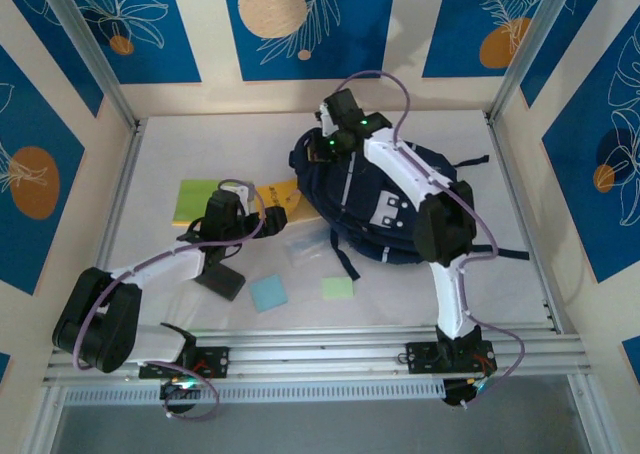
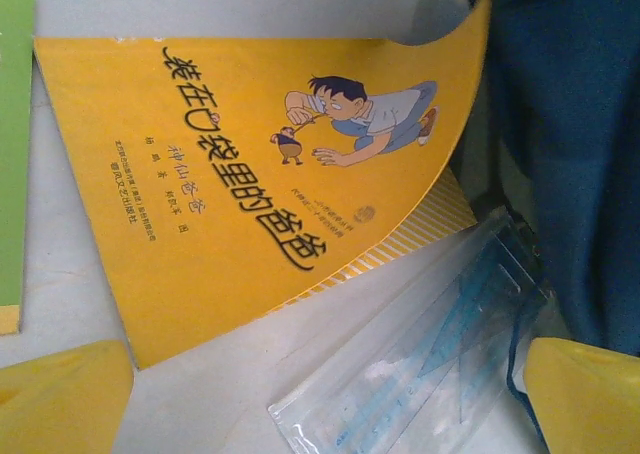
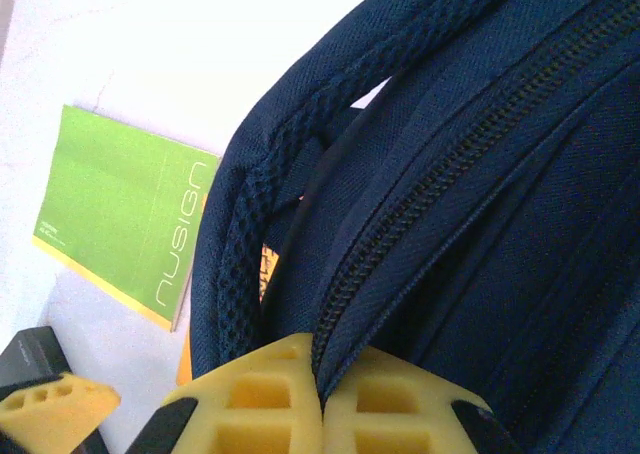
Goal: Pack the student bag
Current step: Move the student bag to the center of the table.
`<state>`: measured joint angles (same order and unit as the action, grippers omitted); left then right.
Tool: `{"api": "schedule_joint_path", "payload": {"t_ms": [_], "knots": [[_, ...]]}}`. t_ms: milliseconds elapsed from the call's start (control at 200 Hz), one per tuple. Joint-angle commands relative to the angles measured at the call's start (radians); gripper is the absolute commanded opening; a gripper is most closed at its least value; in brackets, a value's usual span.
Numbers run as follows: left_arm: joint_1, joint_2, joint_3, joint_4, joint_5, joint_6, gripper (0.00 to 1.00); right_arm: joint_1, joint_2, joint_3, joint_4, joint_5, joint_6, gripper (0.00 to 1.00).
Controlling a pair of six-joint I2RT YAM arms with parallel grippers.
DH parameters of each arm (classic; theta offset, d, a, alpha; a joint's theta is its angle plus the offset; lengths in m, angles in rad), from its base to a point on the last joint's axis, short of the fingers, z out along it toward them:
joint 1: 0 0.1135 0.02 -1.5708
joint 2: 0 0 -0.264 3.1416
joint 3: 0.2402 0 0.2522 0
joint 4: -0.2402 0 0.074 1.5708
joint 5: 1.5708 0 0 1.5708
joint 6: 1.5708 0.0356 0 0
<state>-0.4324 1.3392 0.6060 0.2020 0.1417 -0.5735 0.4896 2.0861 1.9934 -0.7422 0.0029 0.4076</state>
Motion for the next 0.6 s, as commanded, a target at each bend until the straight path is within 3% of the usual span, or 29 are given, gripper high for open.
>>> {"api": "schedule_joint_path", "payload": {"t_ms": [0,285,535,595], "knots": [[-0.006,0.034,0.000,0.022,0.008,-0.023,1.00,-0.020,-0.150,-0.023,0.007,-0.001,-0.034,0.00],[-0.006,0.064,0.024,0.005,0.010,-0.043,1.00,-0.022,-0.129,-0.008,0.055,-0.077,-0.013,0.00],[-0.010,0.020,0.003,-0.002,0.017,-0.061,1.00,0.008,0.097,0.160,0.111,-0.176,0.067,0.00],[-0.014,0.014,0.002,-0.003,0.022,-0.059,1.00,0.016,0.144,0.218,0.089,-0.182,0.077,0.17]]}}
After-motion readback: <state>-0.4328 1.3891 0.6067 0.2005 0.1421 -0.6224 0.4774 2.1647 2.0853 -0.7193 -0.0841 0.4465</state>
